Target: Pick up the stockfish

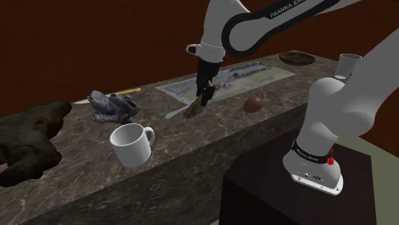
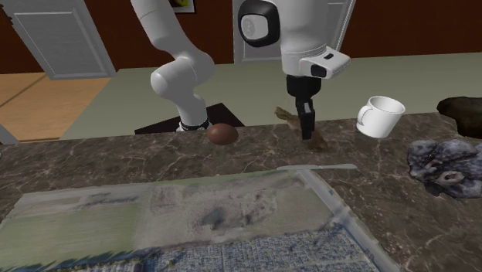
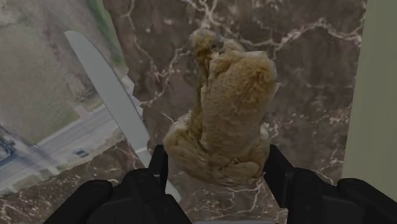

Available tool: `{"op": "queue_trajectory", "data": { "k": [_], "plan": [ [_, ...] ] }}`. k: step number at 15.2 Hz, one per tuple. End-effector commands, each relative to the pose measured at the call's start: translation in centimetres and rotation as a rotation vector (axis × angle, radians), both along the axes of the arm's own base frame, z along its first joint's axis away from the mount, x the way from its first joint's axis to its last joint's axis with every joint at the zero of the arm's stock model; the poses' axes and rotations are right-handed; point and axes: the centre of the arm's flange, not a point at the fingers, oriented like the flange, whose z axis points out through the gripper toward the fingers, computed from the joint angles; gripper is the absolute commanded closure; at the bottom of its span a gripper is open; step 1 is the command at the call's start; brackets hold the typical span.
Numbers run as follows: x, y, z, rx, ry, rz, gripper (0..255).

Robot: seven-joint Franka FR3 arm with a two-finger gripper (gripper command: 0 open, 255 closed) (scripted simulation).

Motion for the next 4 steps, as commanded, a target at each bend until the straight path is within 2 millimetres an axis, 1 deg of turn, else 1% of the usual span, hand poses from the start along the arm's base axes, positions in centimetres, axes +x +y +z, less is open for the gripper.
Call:
{"op": "queue_trajectory", "data": {
  "k": [1,2,4],
  "plan": [
    [-0.01,-0.02,0.99,0.0,0.0,0.0,255],
    [-0.01,-0.02,1.51,0.0,0.0,0.0,255],
    [-0.02,-0.02,1.6,0.0,0.0,0.0,255]
  ]
}}
